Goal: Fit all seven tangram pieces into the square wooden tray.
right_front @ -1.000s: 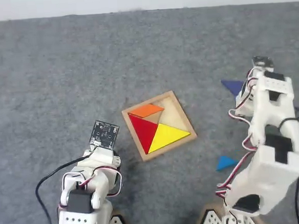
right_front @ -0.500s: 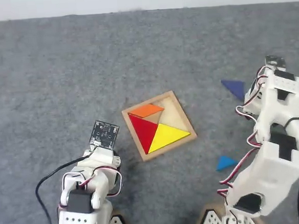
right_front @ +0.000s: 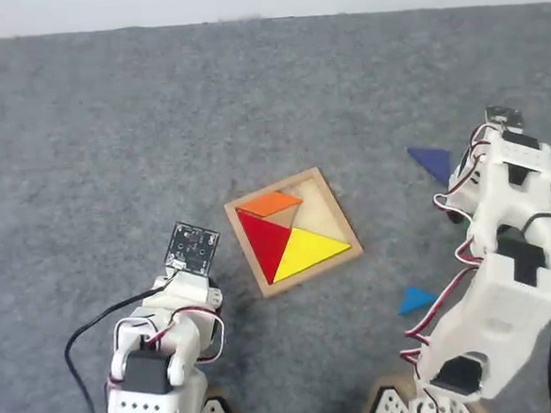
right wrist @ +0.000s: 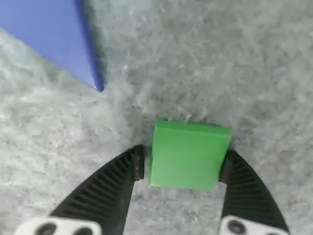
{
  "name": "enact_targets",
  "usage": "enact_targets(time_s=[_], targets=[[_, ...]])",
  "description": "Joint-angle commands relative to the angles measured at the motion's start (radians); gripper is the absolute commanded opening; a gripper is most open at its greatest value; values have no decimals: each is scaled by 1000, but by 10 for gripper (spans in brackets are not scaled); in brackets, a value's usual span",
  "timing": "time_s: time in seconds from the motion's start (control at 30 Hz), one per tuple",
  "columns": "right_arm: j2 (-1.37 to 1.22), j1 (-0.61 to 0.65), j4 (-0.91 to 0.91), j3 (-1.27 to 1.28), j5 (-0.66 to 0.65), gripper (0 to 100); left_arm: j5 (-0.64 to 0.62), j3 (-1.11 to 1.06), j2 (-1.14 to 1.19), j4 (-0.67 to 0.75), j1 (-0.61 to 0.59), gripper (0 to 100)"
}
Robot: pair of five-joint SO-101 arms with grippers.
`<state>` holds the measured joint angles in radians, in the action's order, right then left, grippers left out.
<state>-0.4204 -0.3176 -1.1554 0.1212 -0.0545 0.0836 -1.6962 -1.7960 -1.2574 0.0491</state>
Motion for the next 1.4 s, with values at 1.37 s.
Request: enact_targets(time_s=[1.37], targets=[[303, 796, -13, 72, -397, 90, -5, 12, -21, -5, -5, 13]])
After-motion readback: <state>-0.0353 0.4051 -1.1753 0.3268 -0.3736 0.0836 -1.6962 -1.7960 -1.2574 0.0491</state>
